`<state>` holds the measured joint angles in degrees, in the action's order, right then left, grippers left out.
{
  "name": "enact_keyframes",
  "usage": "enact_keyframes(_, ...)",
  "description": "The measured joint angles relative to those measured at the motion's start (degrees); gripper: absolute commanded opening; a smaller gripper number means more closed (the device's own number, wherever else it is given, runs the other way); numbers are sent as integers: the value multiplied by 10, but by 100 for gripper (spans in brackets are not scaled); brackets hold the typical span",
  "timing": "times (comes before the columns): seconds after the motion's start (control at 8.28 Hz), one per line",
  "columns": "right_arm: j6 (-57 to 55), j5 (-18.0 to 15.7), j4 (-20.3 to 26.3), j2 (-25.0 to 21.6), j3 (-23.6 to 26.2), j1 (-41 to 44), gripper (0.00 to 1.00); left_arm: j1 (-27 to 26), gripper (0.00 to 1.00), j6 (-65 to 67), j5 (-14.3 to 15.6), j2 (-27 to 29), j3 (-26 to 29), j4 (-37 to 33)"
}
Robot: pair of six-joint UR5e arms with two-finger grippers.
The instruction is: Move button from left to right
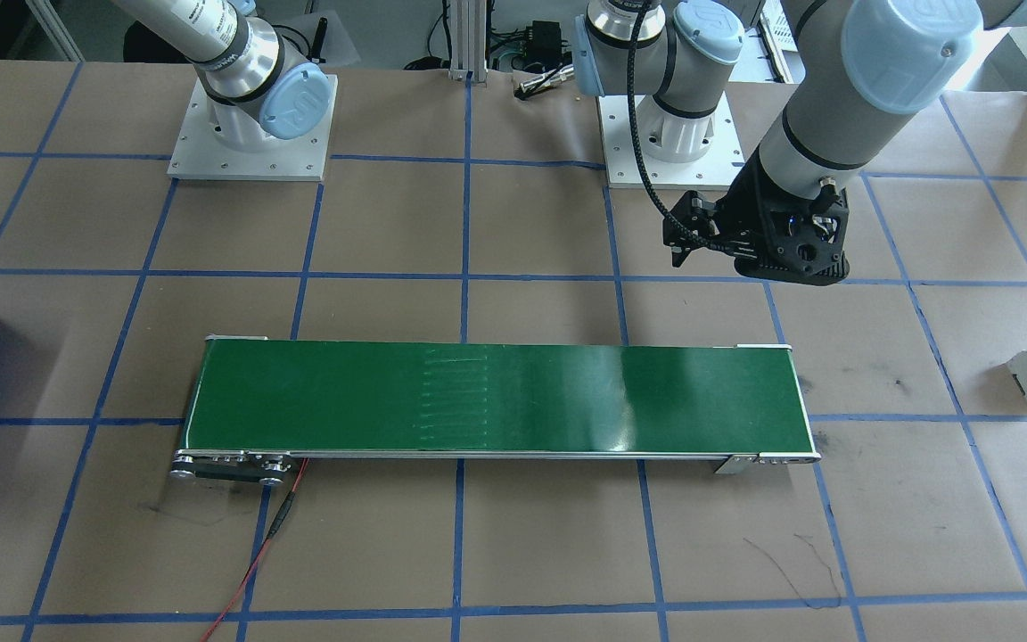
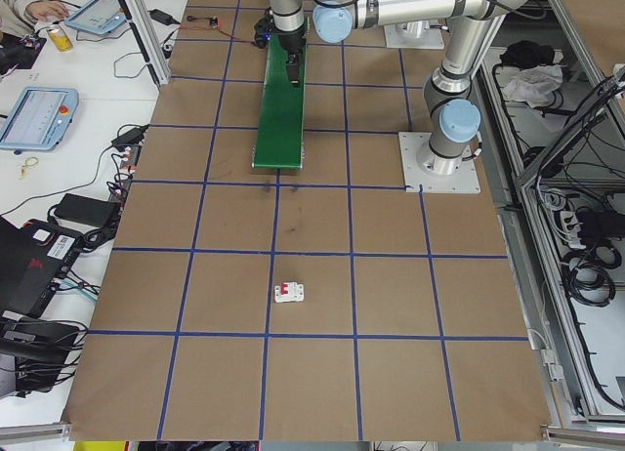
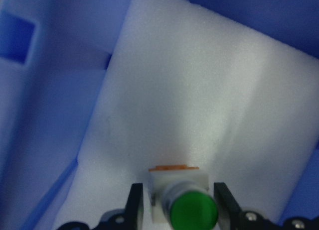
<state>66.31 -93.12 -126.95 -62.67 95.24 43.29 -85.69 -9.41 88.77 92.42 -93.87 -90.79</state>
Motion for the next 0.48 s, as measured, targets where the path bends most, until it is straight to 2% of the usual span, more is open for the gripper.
enact_keyframes(0.24,22,0,-1,-5,0,-2,100,0,100,0,0,0,0,0)
enact_keyframes(0.48,28,-2,5,-29,-2,-3,100,0,100,0,-1,0,0,0)
